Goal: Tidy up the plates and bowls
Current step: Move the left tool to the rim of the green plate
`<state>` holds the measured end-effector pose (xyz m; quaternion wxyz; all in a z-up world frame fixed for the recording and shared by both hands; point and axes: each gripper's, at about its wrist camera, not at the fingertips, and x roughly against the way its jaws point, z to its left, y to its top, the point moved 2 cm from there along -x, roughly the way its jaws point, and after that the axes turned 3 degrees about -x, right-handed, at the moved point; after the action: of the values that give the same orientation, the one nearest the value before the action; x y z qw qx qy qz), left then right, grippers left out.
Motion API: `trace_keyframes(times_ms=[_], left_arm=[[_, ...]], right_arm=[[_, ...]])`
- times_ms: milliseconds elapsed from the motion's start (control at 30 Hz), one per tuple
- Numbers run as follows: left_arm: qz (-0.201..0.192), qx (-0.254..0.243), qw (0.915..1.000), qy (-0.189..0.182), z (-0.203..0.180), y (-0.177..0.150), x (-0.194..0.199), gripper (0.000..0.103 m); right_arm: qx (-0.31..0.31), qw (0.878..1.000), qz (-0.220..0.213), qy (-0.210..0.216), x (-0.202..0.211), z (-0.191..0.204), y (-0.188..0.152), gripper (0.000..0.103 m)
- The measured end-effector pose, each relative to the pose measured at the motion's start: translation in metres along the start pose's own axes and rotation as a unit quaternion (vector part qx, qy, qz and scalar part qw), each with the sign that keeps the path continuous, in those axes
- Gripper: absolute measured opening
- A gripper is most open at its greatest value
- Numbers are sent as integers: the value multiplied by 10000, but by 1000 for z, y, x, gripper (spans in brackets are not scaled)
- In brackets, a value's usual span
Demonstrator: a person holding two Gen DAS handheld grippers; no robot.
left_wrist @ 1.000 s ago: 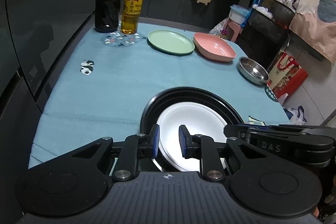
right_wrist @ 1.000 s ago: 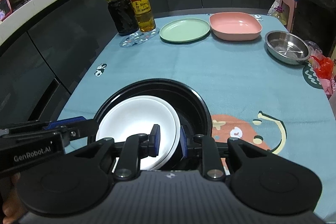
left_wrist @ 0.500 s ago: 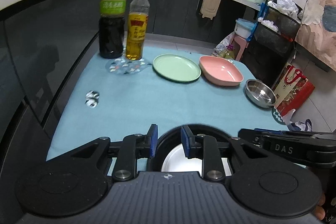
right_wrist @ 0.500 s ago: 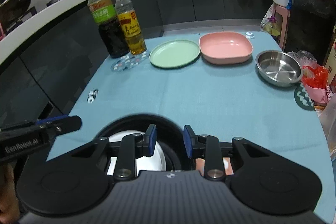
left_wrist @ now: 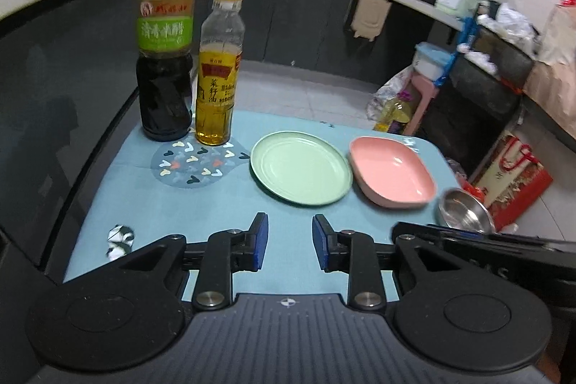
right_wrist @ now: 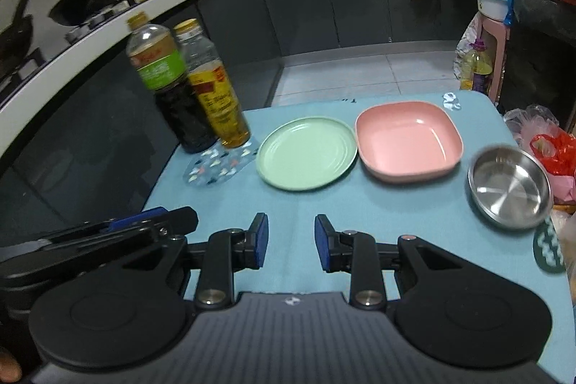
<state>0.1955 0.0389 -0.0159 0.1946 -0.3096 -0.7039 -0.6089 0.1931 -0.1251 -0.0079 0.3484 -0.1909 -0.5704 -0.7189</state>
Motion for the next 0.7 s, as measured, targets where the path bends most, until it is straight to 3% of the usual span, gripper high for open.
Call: trace_keyframes(times_ms=[333, 533, 700], left_arm=[[320, 512, 9982, 76, 23, 24, -87, 25], [207, 467, 9985, 207, 26, 37, -125, 25], [449, 452, 9974, 331, 30, 42, -153, 25]], right_arm=[[-670, 9964, 487, -181, -65, -39, 26, 23], [-1019, 9918, 729, -266, -102, -54, 35, 23], [-1176, 9890, 843, -315, -120, -59, 45, 23]])
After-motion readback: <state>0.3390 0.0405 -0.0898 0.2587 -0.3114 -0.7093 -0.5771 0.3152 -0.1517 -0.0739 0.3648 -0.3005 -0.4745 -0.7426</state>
